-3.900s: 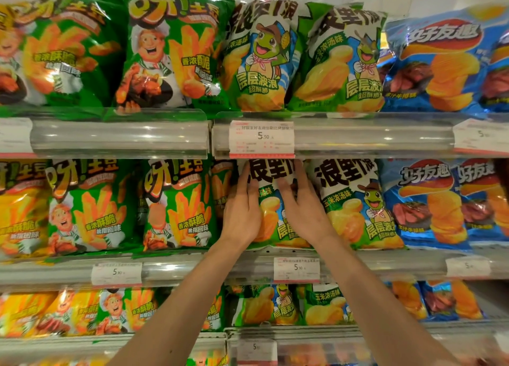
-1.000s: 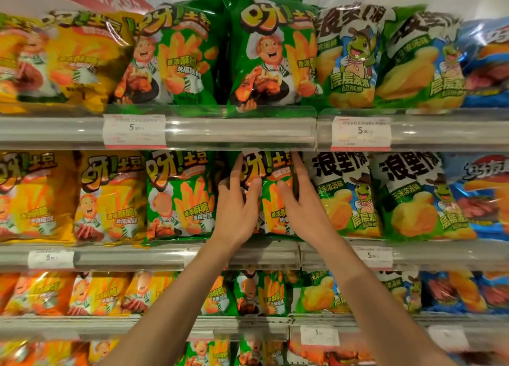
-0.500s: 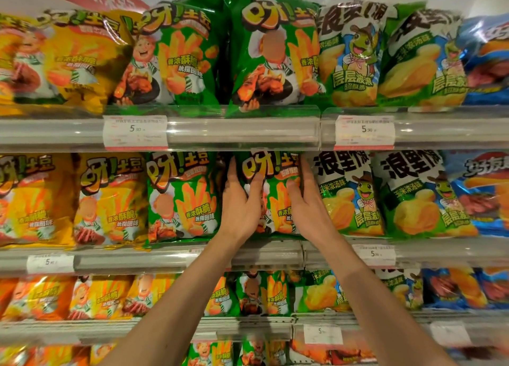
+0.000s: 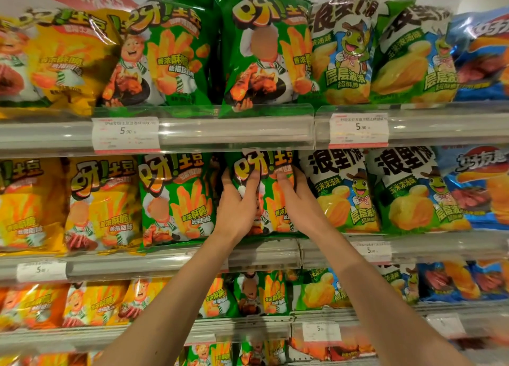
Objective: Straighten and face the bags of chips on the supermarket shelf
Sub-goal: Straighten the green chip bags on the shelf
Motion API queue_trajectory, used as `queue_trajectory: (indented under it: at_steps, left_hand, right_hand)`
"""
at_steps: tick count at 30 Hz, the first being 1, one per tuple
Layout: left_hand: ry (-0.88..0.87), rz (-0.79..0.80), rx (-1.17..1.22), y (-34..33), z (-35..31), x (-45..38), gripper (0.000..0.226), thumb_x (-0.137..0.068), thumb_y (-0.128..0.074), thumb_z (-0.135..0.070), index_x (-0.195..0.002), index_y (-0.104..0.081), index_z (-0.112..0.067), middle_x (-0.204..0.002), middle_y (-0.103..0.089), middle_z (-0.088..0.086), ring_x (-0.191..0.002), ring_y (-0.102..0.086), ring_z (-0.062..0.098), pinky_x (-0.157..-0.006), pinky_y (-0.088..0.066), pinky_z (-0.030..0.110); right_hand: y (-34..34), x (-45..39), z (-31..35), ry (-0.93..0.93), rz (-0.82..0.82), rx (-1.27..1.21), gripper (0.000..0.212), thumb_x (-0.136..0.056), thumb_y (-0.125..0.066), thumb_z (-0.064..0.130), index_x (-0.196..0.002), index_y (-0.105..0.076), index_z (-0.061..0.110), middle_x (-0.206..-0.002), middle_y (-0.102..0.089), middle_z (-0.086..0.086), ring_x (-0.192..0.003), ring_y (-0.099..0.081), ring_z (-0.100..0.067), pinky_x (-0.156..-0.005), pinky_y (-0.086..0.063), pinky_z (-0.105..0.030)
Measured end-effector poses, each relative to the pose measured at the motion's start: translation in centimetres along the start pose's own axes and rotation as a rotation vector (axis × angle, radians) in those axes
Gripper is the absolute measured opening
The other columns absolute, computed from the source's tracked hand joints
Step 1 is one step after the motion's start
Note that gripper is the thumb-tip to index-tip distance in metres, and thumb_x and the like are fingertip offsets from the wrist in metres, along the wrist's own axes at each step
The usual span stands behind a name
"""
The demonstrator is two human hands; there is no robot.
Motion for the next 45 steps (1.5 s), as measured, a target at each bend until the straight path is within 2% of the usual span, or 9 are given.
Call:
queue_trajectory:
  at_steps: [2, 5, 8, 13, 20, 25, 32, 39, 45]
  left_hand:
    - [-0.007, -0.02, -0.057, 0.1, -0.1, 0.0, 0.097, -0.079, -0.036, -0.086, -0.156, -0.003, -0.037, -0.14, -0.057, 0.007, -0.124, -0.058, 0.029, -0.104, -0.047, 0.048]
    - [-0.037, -0.002, -0.128, -0.2, -0.7, 0.0, 0.098, -0.081, -0.033, -0.087, -0.157, -0.003, -0.034, -0.128, -0.062, 0.009, -0.12, -0.059, 0.03, -0.103, -0.047, 0.051]
    - [-0.08, -0.025, -0.074, 0.1, -1.1, -0.3, 0.104, -0.072, -0.027, -0.097, -0.156, -0.012, -0.038, -0.146, -0.05, 0.011, -0.13, -0.052, 0.031, -0.104, -0.046, 0.055]
    - [-0.204, -0.119, -0.049, 0.6, -1.9, 0.7, 0.083, -0.093, -0.039, -0.068, -0.159, -0.014, -0.023, -0.151, -0.046, 0.007, -0.138, -0.044, 0.024, -0.11, -0.041, 0.044]
    - [-0.286, -0.098, -0.135, 0.6, -3.2, 0.3, 0.063, -0.098, -0.032, -0.06, -0.154, -0.007, -0.047, -0.143, -0.049, 0.016, -0.118, -0.055, 0.033, -0.095, -0.049, 0.051]
    - [-0.349, -0.033, -0.158, -0.2, -4.1, 0.1, 0.064, -0.098, -0.029, -0.049, -0.159, -0.015, -0.031, -0.156, -0.037, 0.01, -0.142, -0.033, 0.025, -0.11, -0.029, 0.035]
    - [-0.31, -0.006, -0.023, -0.5, -3.0, -0.1, 0.057, -0.105, -0.033, -0.05, -0.157, -0.011, -0.042, -0.16, -0.032, -0.001, -0.139, -0.027, 0.002, -0.118, -0.028, 0.035]
    - [-0.329, -0.047, -0.145, -0.6, -1.9, 1.1, 0.066, -0.1, -0.031, -0.061, -0.158, -0.006, -0.041, -0.148, -0.04, 0.016, -0.137, -0.037, 0.024, -0.109, -0.034, 0.043]
    - [-0.323, -0.01, -0.199, -0.5, -2.2, 1.2, 0.072, -0.098, -0.031, -0.066, -0.158, -0.003, -0.04, -0.146, -0.044, 0.017, -0.134, -0.042, 0.027, -0.106, -0.037, 0.039]
  right_hand:
    - [0.3, 0.1, 0.2, 0.013, -0.008, -0.002, 0.06, -0.099, -0.032, 0.062, -0.153, -0.024, 0.035, -0.152, -0.043, 0.004, -0.137, -0.043, -0.019, -0.111, -0.036, -0.038]
    - [0.7, -0.1, 0.3, 0.007, -0.026, 0.018, 0.056, -0.102, -0.03, 0.058, -0.152, -0.025, 0.034, -0.151, -0.043, 0.002, -0.137, -0.043, -0.022, -0.11, -0.035, -0.036]
    - [1.0, -0.1, 0.4, 0.017, -0.045, 0.031, 0.052, -0.104, -0.03, 0.053, -0.152, -0.026, 0.034, -0.15, -0.045, 0.0, -0.136, -0.044, -0.025, -0.099, -0.032, -0.03]
    - [0.7, 0.2, 0.6, 0.037, -0.066, 0.023, 0.052, -0.105, -0.029, 0.052, -0.153, -0.023, 0.035, -0.153, -0.041, 0.001, -0.139, -0.041, -0.024, -0.104, -0.032, -0.032]
    - [1.3, 0.8, 2.9, 0.211, -0.092, 0.174, 0.056, -0.105, -0.033, 0.043, -0.155, -0.006, 0.044, -0.166, -0.012, 0.0, -0.149, -0.023, -0.025, -0.114, -0.029, -0.043]
    - [0.9, 0.8, 3.6, 0.264, -0.035, 0.243, 0.052, -0.108, -0.031, 0.027, -0.158, -0.015, 0.025, -0.166, -0.01, -0.004, -0.153, -0.002, -0.021, -0.121, -0.002, -0.034]
    - [1.4, 0.1, 2.5, 0.211, -0.039, 0.228, 0.054, -0.108, -0.029, 0.039, -0.157, -0.008, 0.037, -0.167, -0.009, -0.002, -0.153, -0.003, -0.019, -0.123, -0.005, -0.041]
    - [0.4, 1.2, 2.0, 0.247, -0.043, 0.237, 0.063, -0.102, -0.024, 0.055, -0.156, 0.005, 0.042, -0.167, -0.001, 0.003, -0.152, 0.004, -0.013, -0.115, -0.003, -0.03]
    - [0.6, 1.2, 1.9, 0.201, 0.007, 0.239, 0.064, -0.1, -0.029, 0.061, -0.153, 0.006, 0.051, -0.167, 0.007, 0.006, -0.153, 0.006, -0.017, -0.12, -0.011, -0.04]
Point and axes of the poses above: each hand's wrist, its own x-axis away from the middle knuckle, its own y-axis out of the back of the hand, z = x × y, the point moved 10 cm from there along -x, towards the middle knuckle
